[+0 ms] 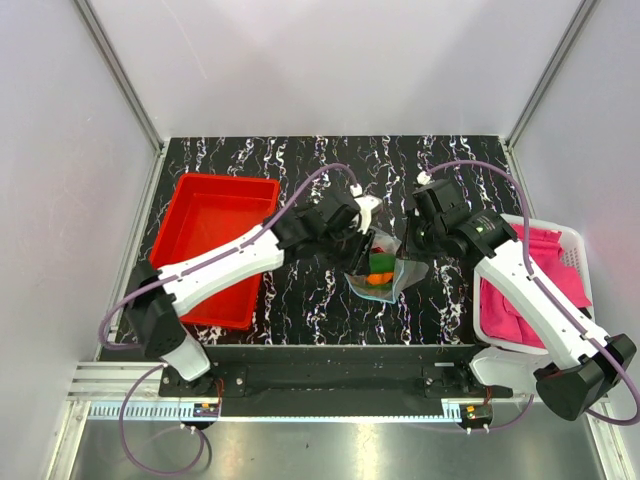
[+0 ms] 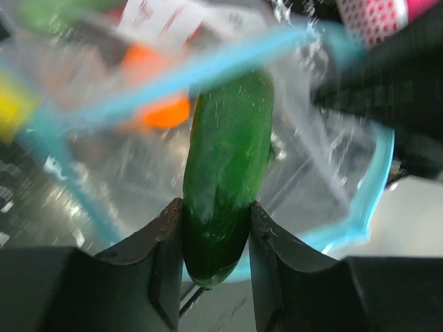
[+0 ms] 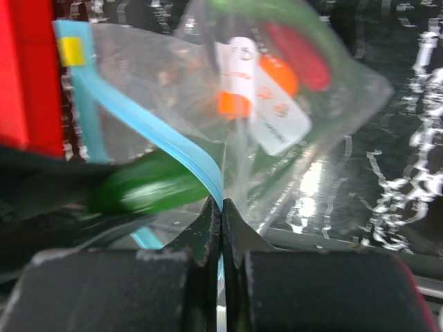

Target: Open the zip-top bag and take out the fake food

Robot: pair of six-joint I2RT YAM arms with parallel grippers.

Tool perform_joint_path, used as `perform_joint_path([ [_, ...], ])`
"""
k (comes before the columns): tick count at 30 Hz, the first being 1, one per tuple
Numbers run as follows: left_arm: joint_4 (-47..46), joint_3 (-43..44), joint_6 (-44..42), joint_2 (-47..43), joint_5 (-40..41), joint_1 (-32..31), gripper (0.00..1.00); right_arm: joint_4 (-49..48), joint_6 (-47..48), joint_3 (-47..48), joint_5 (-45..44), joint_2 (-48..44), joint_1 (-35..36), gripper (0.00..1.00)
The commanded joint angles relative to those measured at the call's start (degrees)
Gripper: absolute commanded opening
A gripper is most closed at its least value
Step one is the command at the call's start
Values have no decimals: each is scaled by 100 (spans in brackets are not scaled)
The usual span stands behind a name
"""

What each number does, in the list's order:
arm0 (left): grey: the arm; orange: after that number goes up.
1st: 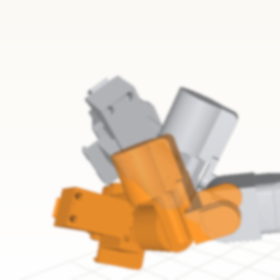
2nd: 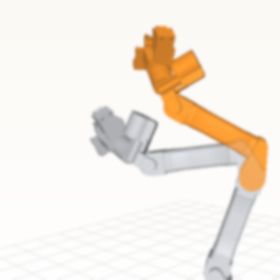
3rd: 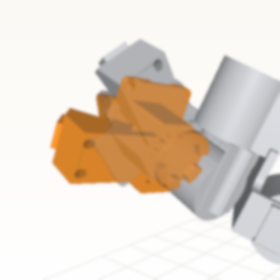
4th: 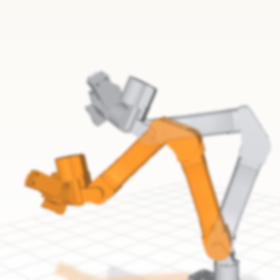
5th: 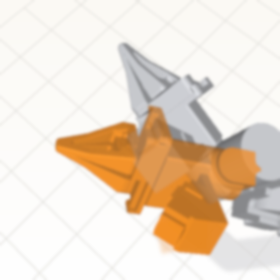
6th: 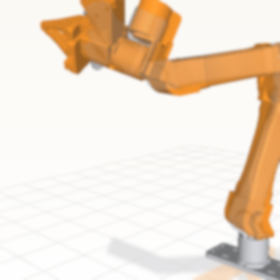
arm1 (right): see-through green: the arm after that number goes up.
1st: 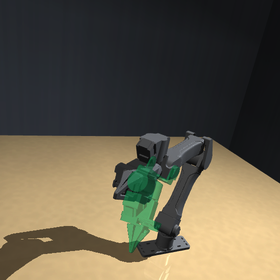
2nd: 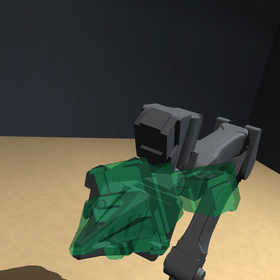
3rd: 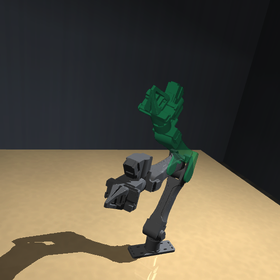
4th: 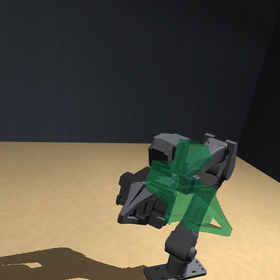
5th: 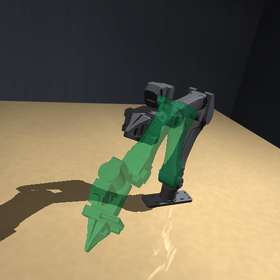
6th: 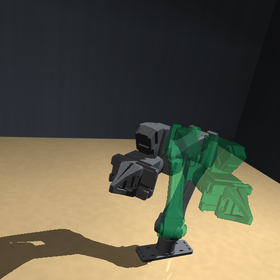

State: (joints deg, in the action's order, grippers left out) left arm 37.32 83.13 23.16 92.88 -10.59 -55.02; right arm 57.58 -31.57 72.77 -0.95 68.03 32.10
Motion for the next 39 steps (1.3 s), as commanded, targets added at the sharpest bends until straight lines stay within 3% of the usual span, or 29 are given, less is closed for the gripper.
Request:
perform_joint_path([
  [1, 802, 317, -417, -639, 460, -17, 0, 236, 265, 115, -686, -97, -37, 0],
  [6, 1348, 362, -444, -1401, 1348, -17, 0, 271, 283, -35, -810, -167, -46, 0],
  [12, 1050, -604, -391, -2738, 1603, -17, 0, 201, 283, -26, -722, -54, -46, 0],
  [16, 891, -1316, 55, -3863, 2367, -17, 0, 130, 301, 44, -643, 26, -46, 0],
  [20, 1189, -1563, 768, -4453, 4009, -17, 0, 104, 178, 9, -512, 0, -54, 0],
  [23, 1645, -1712, 1260, -4349, 5359, -8, 0, 69, 143, -53, -397, -62, -54, 0],
  [26, 1744, -1993, 1464, -3989, 5927, 324, 0, 60, 178, -44, -397, -79, -54, 0],
  [32, -609, -3363, 252, -4006, 3900, 2510, 0, 60, 143, 53, -309, -88, -46, 0],
  [36, -1621, -3901, -214, -3997, 2960, 3390, 0, 69, 99, 62, -213, -123, -54, 0],
  [39, -2298, -4234, -224, -3699, 1783, 4058, 0, 87, 64, 53, -256, -193, -54, 0],
])
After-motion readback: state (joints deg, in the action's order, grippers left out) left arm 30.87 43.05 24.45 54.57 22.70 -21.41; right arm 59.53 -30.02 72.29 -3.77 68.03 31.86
